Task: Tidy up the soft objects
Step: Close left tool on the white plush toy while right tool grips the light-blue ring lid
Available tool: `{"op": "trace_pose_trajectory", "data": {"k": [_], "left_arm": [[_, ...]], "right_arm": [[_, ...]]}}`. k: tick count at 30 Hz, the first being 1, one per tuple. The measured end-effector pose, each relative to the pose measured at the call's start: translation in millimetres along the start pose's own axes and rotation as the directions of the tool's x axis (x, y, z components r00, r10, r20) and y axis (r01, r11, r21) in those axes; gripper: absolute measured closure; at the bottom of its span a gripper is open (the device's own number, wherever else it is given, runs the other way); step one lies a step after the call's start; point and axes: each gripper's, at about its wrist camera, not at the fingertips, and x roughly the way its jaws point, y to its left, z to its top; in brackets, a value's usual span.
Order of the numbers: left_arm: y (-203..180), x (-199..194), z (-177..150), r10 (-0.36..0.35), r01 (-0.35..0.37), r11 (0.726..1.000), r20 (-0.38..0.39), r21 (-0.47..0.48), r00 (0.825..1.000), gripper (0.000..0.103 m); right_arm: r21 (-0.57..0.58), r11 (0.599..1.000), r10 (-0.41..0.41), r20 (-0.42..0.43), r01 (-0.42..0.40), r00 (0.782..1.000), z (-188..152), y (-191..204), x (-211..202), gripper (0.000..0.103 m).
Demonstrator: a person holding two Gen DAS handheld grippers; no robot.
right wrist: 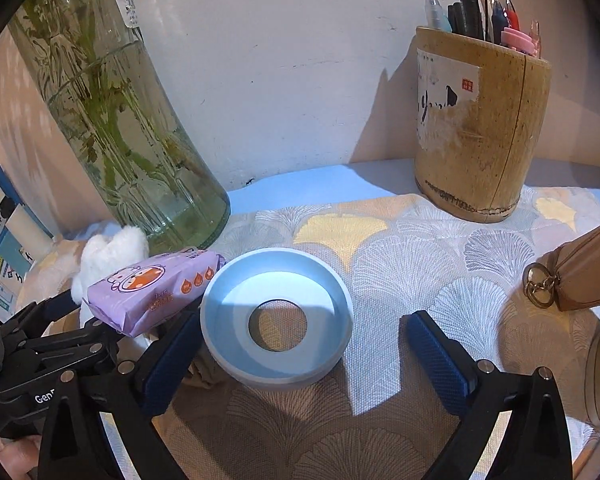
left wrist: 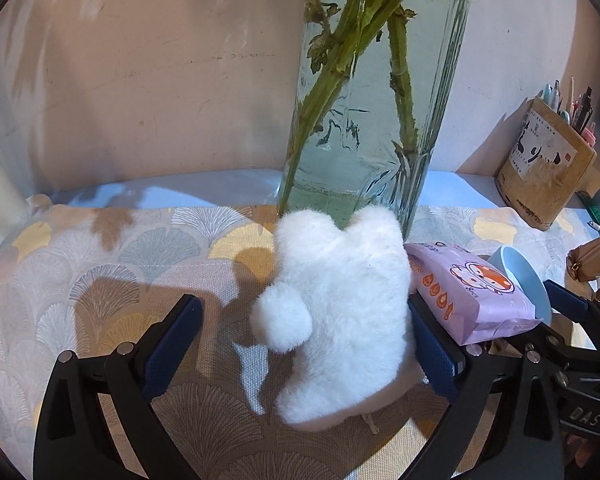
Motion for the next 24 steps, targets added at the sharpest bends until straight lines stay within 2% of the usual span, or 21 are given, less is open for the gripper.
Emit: {"op": "trace_pose_trajectory", "data": {"k": [1,3,4,7,10,24], "left_arm": [[0,0,0,-0.005,0.005,1.0,0.004,0.002,1.0,0.009],[-2,-3,-1,-0.016,0.015,1.0,0.013,0.013,1.0,0.014],[-4,-4,-1,-0.01,0.009,1.0,0.016,0.02,1.0,0.015],[-8,-4,-2,-0.009,0.008,0.999,0.023,0.04,1.0,0.022],[-12,-4,-1,-0.008,0.007,0.999,0.027,0.052,1.0,0.024],[-8,1,0,-0.024,0.024,0.999,0.016,0.038,1.0,0.022]], "right_arm": [[-0.007,1.0,-0.002,0.004,0.002,1.0,0,3,0,0.014],[-0.036,0.999,0.012,0.01,-0.012,1.0,-1,8,-2,0.034],[-0.053,0.999,0.015,0.011,-0.014,1.0,-1,11,-3,0.036],[-0.058,0.998,0.013,0.013,-0.012,1.0,-2,12,-4,0.036],[-0.038,0.999,0.038,0.011,-0.037,0.999,-1,8,-5,0.036],[-0.017,0.998,0.065,0.004,-0.065,0.998,0,4,-1,0.034]]}}
